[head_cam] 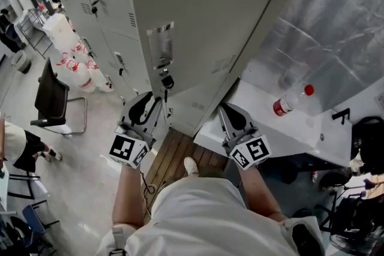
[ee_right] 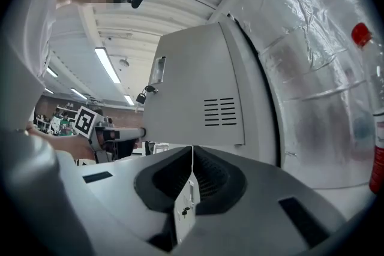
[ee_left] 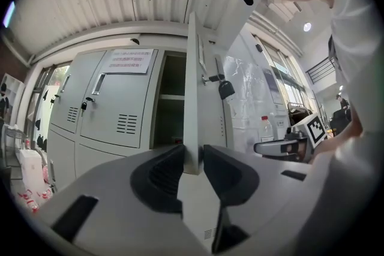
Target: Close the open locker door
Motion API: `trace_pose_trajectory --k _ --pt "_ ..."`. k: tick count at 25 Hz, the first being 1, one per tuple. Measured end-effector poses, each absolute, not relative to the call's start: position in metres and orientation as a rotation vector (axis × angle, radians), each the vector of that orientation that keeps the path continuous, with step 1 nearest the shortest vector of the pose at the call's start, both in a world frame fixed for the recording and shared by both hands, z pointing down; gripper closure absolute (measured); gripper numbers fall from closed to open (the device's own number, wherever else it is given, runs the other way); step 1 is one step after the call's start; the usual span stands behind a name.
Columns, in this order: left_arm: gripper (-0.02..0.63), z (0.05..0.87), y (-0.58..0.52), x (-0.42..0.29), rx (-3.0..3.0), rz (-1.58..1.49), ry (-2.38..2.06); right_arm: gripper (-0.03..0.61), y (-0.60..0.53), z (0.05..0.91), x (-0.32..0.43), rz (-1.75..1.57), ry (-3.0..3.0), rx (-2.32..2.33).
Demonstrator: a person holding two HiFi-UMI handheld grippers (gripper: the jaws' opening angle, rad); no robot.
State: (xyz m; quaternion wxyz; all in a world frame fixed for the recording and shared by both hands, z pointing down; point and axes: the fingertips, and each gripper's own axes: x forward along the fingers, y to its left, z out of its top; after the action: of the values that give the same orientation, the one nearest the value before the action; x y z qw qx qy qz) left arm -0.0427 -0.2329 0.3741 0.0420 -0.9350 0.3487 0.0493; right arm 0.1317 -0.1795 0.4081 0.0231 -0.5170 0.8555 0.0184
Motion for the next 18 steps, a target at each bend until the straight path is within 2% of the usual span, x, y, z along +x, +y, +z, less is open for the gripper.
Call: trace_pose_trajectory --k 18 --pt "0.535 0.375 -0.289 -0.053 -2.770 0.088 1.274 0.560 -0.208 0.411 0.139 0.024 2.678 -1.528"
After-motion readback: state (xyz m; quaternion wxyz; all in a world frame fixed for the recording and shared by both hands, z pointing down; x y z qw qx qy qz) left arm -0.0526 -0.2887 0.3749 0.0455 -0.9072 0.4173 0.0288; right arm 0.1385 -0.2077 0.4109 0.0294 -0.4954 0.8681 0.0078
